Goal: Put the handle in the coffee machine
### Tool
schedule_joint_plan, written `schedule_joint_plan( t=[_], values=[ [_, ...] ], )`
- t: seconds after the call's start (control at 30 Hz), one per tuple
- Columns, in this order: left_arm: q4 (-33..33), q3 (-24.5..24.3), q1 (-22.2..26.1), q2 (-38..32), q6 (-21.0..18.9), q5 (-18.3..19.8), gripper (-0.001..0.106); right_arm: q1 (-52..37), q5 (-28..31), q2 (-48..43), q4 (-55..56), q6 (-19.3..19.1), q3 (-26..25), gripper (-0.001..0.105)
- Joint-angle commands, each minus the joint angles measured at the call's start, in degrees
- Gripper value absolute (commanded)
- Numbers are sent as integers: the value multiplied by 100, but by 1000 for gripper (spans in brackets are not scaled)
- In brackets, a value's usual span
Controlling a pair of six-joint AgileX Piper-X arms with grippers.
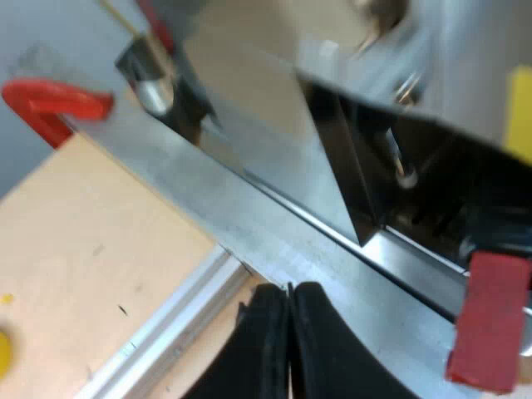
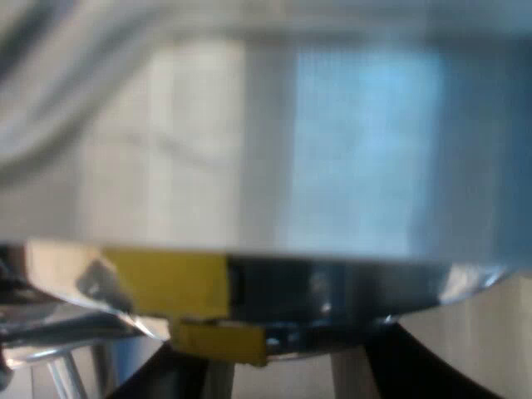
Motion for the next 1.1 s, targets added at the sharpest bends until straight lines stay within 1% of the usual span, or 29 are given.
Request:
schedule_joint_plan(
  t=[0.03,0.2,0.27,0.33,0.47,0.53,0.67,0.8,0.83,0.87,0.97,1.03,1.1],
  values=[
    [-8,-50,-31,218,-97,-136,1,-29,-36,-389,-700,-30,-223,30],
    [-8,-50,-68,578,-35,-195,1,-29,-36,-389,-688,-30,-223,30],
    [-8,-50,-151,681,3,-286,1,-29,-36,-389,-688,-30,-223,30],
    [-22,-50,-340,808,73,-473,1,-29,-36,-389,-652,-30,-223,30],
    [-51,-50,-693,964,34,-738,1,-29,-36,-389,-651,-99,-223,30],
    [-51,-50,-796,973,33,-885,1,-29,-36,-389,-651,-124,-223,30],
    [250,-50,-1011,971,-7,-955,1,-29,-36,-389,-651,-125,-223,30],
    [578,-50,-1062,971,-7,-935,1,-29,-36,-389,-651,-125,-223,30],
    [671,-50,-1060,971,-7,-883,1,-29,-36,-389,-651,-125,-223,30],
    [971,-50,-1060,971,-7,-674,0,-29,-36,-389,-651,-125,-223,30],
    [1312,-38,-1098,888,-7,-573,0,-5,-36,-389,-651,-125,-223,30],
    [1390,-22,-1097,803,-7,-414,0,-2,-36,-389,-651,-125,-223,30],
    [1390,0,-1108,719,-79,-373,0,13,-36,-389,-651,-125,-223,30]
  ],
)
